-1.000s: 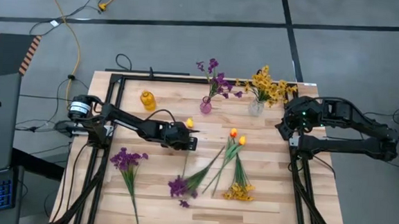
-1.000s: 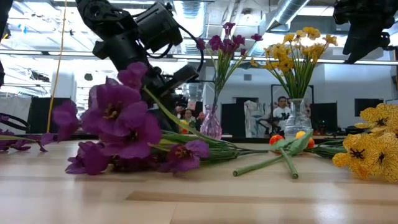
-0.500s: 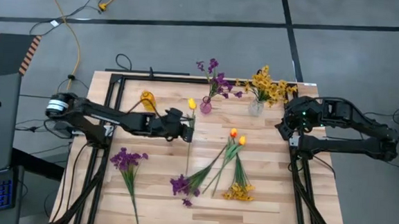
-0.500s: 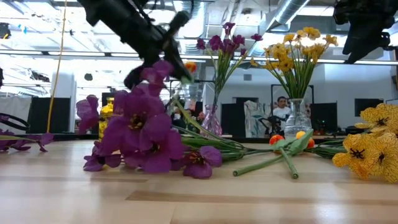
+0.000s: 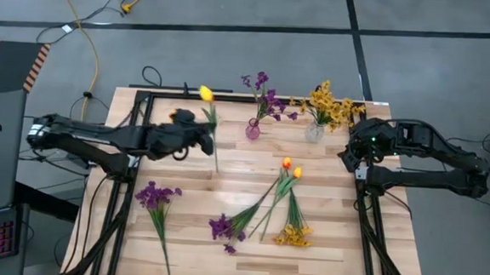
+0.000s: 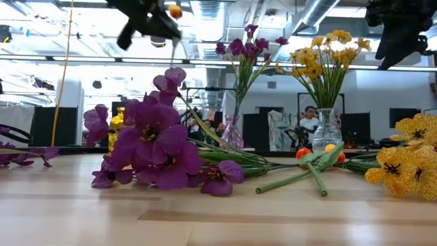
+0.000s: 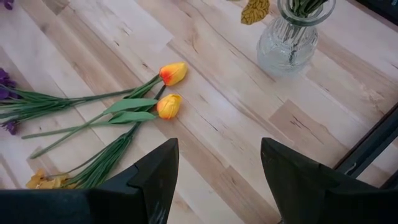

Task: Sort flowers into vase by color
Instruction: Put the left yellow tulip into the yellow vase

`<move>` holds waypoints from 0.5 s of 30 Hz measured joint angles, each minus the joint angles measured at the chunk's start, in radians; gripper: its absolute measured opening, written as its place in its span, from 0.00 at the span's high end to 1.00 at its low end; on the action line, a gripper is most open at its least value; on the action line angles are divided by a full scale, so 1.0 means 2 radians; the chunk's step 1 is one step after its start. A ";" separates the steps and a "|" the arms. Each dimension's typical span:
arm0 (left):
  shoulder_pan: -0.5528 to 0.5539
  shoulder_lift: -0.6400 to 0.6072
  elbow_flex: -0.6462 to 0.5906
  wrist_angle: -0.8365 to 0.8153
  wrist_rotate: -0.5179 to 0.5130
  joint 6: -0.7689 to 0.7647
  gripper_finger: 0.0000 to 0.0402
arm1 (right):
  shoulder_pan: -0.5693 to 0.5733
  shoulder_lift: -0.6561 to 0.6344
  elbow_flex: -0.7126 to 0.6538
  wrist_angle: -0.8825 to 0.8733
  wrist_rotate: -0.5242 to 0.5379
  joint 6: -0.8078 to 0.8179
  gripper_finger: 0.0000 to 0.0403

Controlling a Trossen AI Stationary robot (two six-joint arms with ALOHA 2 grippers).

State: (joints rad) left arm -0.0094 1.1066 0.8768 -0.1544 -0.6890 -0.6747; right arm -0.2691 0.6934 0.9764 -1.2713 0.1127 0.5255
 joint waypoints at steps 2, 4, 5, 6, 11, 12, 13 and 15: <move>0.000 -0.019 0.000 -0.002 -0.028 0.025 0.99 | 0.000 0.000 0.000 0.000 0.000 0.000 0.37; 0.000 -0.036 0.000 -0.009 -0.057 0.052 0.99 | 0.000 0.000 0.000 0.000 0.000 0.000 0.37; 0.000 -0.043 0.000 -0.009 -0.071 0.066 0.99 | 0.000 0.000 0.000 0.000 0.000 0.000 0.37; 0.000 -0.050 0.000 -0.009 -0.084 0.082 0.99 | 0.000 0.000 0.000 0.001 0.000 0.000 0.37; 0.010 -0.076 0.000 -0.008 -0.118 0.159 0.99 | 0.000 0.000 0.000 0.001 0.000 -0.001 0.37; 0.015 -0.080 0.000 -0.008 -0.119 0.170 0.99 | 0.000 0.000 0.000 0.001 0.000 -0.001 0.37; 0.022 -0.082 0.000 -0.008 -0.120 0.181 0.99 | 0.000 0.000 0.000 0.001 0.000 -0.001 0.37; 0.037 -0.085 0.000 -0.007 -0.120 0.201 0.99 | 0.000 0.000 0.000 0.001 0.000 0.000 0.37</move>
State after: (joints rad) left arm 0.0645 0.9375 0.8768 -0.1686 -0.9291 -0.2718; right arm -0.2691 0.6937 0.9764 -1.2701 0.1127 0.5245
